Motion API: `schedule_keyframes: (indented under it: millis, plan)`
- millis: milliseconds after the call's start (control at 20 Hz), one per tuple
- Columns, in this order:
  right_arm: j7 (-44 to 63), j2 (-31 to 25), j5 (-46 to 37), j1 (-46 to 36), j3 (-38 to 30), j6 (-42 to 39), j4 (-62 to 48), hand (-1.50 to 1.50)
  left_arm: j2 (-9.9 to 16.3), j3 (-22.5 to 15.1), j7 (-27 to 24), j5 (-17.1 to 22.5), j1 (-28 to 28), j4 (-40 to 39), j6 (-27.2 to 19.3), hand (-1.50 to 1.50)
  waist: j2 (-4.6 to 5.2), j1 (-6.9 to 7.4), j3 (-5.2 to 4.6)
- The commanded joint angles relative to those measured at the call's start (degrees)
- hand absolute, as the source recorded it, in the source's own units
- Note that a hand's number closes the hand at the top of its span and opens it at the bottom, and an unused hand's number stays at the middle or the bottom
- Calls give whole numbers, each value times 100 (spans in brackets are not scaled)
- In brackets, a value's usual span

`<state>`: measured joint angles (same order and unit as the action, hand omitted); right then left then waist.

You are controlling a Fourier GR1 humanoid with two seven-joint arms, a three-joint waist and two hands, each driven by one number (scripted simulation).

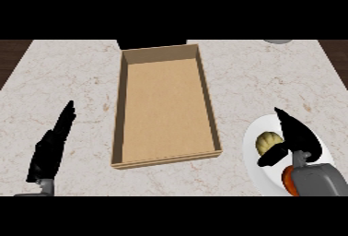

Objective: Pick the squash from the plate and place it in the cardboard box

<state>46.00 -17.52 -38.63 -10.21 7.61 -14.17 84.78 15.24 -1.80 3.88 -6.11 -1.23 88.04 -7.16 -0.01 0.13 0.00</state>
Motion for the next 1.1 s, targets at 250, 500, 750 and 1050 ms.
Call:
schedule_keyframes:
  millis: [250,500,750,1050]
  plan:
    - [-132,484,-277,364,39,4,211,150,-186,246,217,-191,405,-221,200,0,-2,-24,0]
    - [-719,-168,-1052,-266,-95,549,-549,150,2,392,310,-45,397,-97,377,0,6,10,2]
    - [-590,77,-1549,-191,96,783,-279,150,-149,338,62,-155,-102,212,390,0,-2,13,0]
    - [1015,788,-2661,790,1089,858,1236,150,-175,444,47,-66,51,-43,472,0,-15,-57,-5]
